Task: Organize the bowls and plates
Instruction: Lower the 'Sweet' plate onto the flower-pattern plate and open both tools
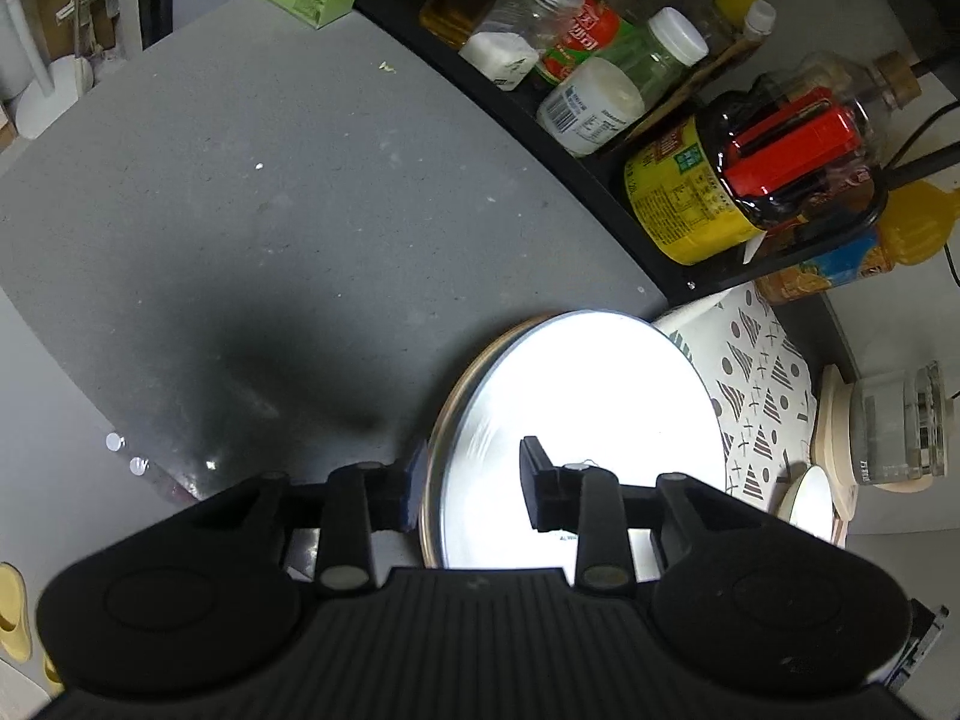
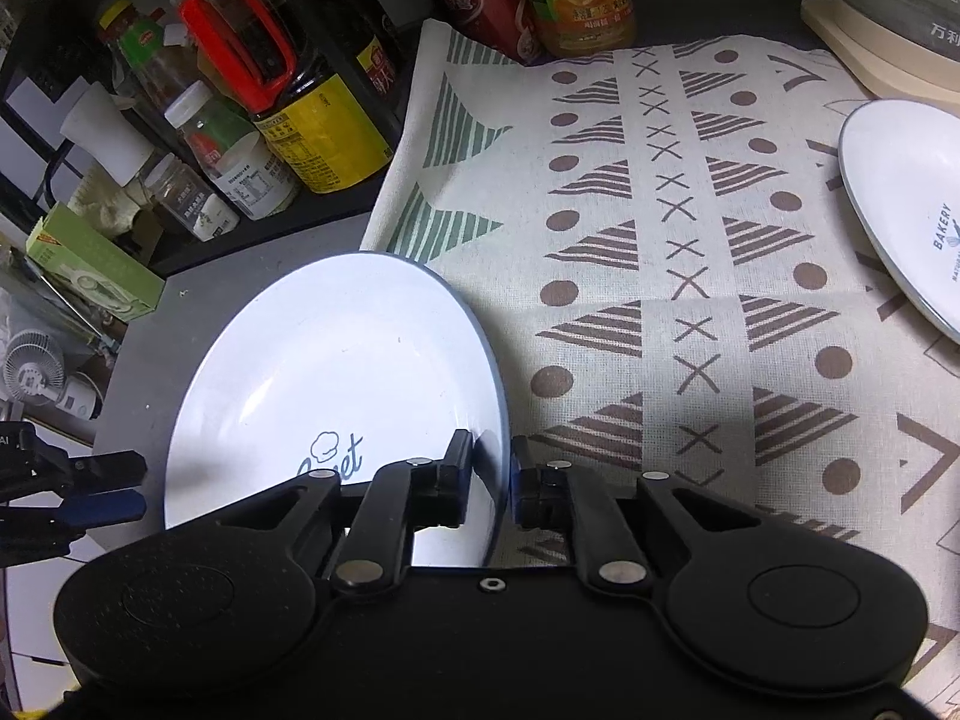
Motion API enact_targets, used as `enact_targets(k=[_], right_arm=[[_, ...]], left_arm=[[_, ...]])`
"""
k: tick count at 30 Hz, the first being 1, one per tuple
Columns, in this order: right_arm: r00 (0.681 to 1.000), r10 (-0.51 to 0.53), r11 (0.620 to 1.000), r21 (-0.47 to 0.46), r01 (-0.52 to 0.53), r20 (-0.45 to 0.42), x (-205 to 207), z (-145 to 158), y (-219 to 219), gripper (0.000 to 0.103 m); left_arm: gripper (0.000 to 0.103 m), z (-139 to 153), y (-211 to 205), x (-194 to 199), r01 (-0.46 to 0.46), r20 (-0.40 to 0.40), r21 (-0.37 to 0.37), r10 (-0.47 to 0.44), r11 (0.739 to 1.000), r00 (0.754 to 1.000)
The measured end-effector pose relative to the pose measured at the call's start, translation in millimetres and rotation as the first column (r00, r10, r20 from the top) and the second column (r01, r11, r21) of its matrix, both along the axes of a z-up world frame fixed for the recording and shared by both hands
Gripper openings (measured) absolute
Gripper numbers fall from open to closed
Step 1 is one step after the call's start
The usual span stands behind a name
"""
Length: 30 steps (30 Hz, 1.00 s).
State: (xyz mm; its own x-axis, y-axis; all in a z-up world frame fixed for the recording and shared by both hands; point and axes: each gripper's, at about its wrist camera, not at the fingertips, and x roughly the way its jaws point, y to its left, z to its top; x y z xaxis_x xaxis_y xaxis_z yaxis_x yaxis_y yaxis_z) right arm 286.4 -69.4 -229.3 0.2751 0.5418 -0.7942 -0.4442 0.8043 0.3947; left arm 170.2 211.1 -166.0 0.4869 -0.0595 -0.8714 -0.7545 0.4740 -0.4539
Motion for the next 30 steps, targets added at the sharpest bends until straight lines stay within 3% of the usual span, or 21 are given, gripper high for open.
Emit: enact_targets(k=[13,23,28,30], right_arm=[[0.999,-0.027,0.999,0.02,0.028,-0.045,4,-6,-8,0.027],[0.997,-0.033,0.996,0.075,0.038,-0.063,-1,4,-12,0.029],[0.999,-0.016,0.994,0.106,0.02,-0.035,-3,22,-13,0.044],[1.0,-0.013,0.993,0.115,0.016,-0.023,-2,28,-16,0.045]], left_arm=[[0.031,-19,-4,0,-0.001,-0.051,-0.007,0.001,1.0,0.999],[0.031,-21,-11,11,0.018,-0.066,0.006,-0.018,1.0,0.998],[0.043,-6,-14,14,0.017,-0.045,0.048,-0.015,0.999,0.999],[0.048,0,-15,16,0.013,-0.034,0.058,-0.011,0.998,0.999]])
